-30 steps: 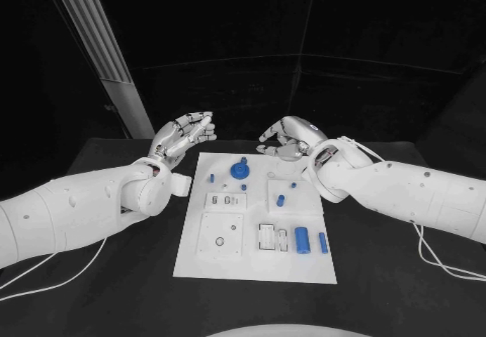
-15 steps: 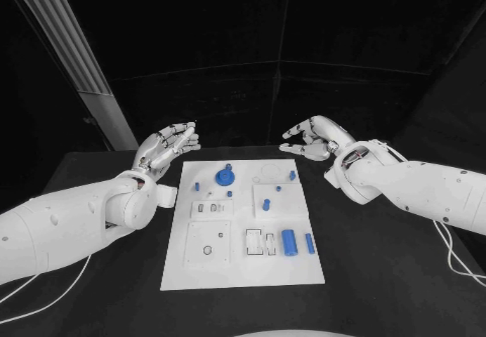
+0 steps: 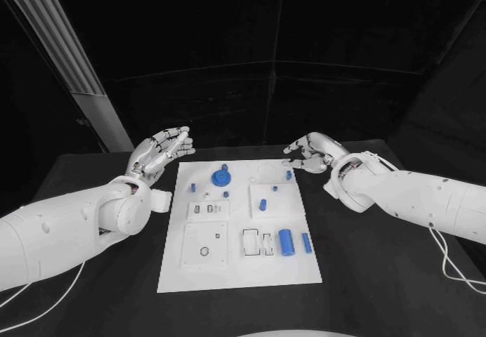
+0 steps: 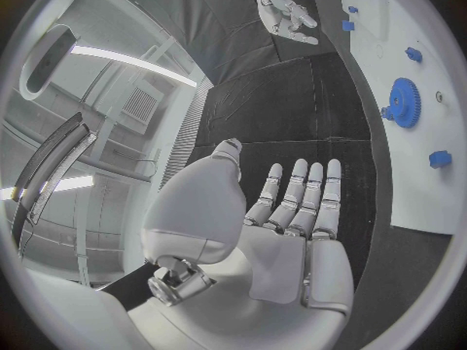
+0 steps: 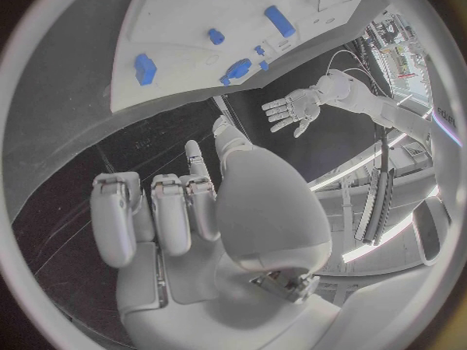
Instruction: Assemble the parts on the task board
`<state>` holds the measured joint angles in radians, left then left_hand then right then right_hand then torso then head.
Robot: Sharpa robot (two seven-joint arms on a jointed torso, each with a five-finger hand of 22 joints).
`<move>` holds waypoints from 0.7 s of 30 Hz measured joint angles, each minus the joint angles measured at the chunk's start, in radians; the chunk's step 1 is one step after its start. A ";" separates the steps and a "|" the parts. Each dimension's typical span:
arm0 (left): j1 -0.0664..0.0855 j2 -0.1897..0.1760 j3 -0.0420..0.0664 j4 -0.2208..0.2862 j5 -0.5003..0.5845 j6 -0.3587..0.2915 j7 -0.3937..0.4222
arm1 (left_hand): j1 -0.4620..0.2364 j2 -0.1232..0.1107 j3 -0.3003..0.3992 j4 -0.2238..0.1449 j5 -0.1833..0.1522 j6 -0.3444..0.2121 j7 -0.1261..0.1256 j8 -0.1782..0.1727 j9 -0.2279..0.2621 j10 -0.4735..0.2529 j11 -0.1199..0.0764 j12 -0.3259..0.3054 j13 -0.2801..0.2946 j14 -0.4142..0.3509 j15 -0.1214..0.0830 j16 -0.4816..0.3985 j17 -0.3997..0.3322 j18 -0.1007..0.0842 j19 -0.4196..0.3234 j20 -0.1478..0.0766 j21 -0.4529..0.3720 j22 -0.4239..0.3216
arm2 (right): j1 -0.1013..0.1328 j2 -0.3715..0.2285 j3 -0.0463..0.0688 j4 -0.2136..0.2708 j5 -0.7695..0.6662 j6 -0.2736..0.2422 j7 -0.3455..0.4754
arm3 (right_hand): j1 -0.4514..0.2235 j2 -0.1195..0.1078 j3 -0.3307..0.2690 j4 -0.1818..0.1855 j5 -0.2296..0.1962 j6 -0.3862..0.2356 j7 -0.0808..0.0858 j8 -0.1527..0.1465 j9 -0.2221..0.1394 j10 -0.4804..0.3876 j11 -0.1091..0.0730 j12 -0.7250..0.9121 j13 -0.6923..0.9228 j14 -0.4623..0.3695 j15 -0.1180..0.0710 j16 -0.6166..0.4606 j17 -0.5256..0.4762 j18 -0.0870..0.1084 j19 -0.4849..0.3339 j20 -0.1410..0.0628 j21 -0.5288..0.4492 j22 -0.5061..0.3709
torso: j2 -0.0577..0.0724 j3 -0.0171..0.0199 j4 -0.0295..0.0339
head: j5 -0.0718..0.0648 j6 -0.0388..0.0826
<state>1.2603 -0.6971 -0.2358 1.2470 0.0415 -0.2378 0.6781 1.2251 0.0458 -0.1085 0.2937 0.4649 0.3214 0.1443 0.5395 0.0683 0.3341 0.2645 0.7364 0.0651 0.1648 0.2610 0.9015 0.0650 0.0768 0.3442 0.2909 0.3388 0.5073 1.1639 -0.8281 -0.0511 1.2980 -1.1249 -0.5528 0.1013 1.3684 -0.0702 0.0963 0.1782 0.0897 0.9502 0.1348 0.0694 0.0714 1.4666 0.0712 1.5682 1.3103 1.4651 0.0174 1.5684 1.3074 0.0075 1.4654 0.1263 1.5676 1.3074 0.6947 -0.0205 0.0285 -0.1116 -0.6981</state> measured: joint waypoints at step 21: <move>-0.001 -0.006 0.000 0.001 0.000 0.004 0.000 | 0.000 0.000 0.000 0.000 0.000 -0.004 0.004 0.000 0.000 0.000 0.000 0.000 0.000 -0.004 0.004 0.000 0.000 0.000 0.000 0.000 0.000 -0.001 | -0.025 0.037 0.000 -0.057 -0.109 0.084 -0.122 | 0.040 0.000 -0.009 -0.002 -0.008 -0.043 -0.009 -0.004 -0.003 0.000 -0.014 0.000 0.000 0.000 -0.014 0.000 0.000 0.000 0.000 -0.014 0.000 0.000 | 0.000 -0.0020 0.0010 | 0.003 -0.004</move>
<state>1.2593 -0.7034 -0.2358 1.2485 0.0414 -0.2334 0.6782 1.2251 0.0458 -0.1085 0.2937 0.4649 0.3178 0.1479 0.5395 0.0683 0.3341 0.2645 0.7364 0.0651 0.1612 0.2646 0.9015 0.0650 0.0768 0.3442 0.2909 0.3388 0.5066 1.1389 -0.7911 -0.0508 1.2414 -1.2336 -0.4693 -0.0211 1.4083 -0.0706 0.0871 0.1764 0.0819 0.9072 0.1255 0.0656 0.0688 1.4667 0.0568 1.5682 1.3103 1.4651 0.0031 1.5684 1.3074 0.0074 1.4656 0.1125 1.5676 1.3073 0.6946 -0.0225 0.0294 -0.1088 -0.7023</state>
